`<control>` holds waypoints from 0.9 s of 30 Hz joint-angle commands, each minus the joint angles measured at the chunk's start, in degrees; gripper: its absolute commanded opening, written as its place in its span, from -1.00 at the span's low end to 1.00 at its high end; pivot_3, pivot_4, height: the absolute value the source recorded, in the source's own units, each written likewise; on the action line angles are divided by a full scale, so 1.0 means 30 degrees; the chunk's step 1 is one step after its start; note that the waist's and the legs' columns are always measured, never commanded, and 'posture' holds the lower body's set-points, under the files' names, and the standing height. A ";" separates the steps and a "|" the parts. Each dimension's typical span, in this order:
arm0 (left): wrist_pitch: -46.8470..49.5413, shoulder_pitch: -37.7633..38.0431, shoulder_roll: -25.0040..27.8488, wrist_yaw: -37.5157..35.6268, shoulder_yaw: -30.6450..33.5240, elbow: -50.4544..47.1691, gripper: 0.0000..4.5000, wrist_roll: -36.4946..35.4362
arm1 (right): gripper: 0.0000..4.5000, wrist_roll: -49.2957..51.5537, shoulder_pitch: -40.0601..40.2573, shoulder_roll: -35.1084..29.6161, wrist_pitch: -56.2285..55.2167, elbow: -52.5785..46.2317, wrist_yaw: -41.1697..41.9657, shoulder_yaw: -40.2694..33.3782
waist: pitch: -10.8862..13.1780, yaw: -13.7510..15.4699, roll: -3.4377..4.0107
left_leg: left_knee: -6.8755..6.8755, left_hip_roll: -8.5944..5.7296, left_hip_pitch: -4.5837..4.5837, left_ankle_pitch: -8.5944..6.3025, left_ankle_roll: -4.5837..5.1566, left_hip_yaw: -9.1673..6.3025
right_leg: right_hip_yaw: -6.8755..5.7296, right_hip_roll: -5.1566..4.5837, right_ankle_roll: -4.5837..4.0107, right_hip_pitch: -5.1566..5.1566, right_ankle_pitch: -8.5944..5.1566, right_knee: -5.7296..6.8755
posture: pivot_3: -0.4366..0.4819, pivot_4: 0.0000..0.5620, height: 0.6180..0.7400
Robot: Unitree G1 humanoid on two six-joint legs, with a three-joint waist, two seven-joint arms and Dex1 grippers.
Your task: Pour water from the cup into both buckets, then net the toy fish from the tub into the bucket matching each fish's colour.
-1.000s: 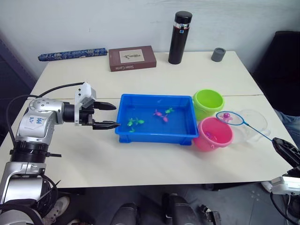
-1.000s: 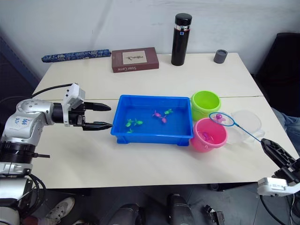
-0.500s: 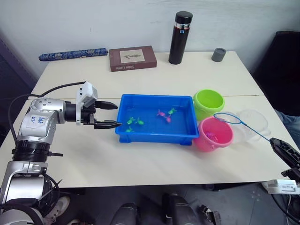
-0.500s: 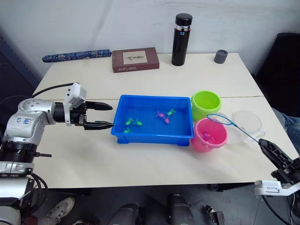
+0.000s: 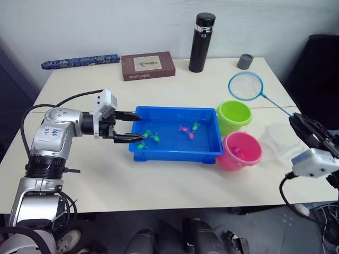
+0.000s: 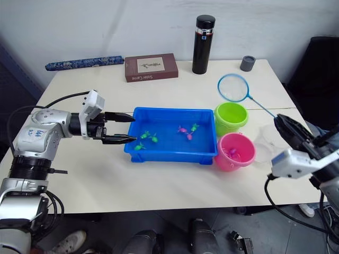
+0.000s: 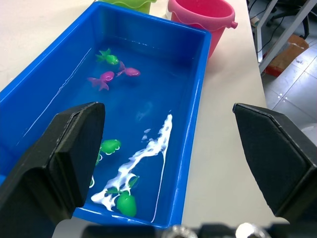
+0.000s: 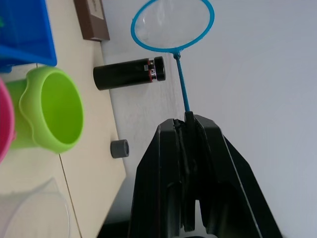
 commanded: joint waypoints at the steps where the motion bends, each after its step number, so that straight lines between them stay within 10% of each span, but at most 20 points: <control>1: 0.0338 -0.0033 -0.0409 0.0183 -0.0056 -0.1156 0.98 -0.0477 | -1.00 0.2721 -0.0808 -0.0242 0.2427 -0.1345 0.2208 -0.0470 | 0.0000 0.0136 -0.0001 | 0.0007 -0.0004 -0.0009 -0.0002 0.0005 -0.0010 | -0.0008 -0.0006 0.0001 0.0000 0.0000 -0.0003 | -0.05 -0.47 0.99; 11: 0.1406 0.0923 -0.1469 0.1034 -0.0216 -0.3177 0.98 -0.0916 | -1.00 0.8399 -0.3426 0.0553 1.2807 -0.5736 0.4783 0.0508 | -0.0001 0.0063 0.0001 | 0.0017 -0.0002 -0.0010 -0.0008 0.0011 -0.0016 | -0.0011 -0.0020 0.0014 -0.0003 0.0008 -0.0003 | -0.05 -0.47 0.99; 27: 0.1032 0.0760 -0.1891 0.1746 -0.0226 -0.2921 0.98 -0.0913 | -1.00 1.4252 -1.3742 -0.0311 2.1738 -0.0804 1.1128 0.6216 | 0.0000 0.0081 0.0002 | 0.0010 -0.0007 -0.0070 -0.0013 0.0007 -0.0060 | -0.0070 -0.0053 0.0009 -0.0030 0.0006 -0.0059 | -0.05 -0.47 0.99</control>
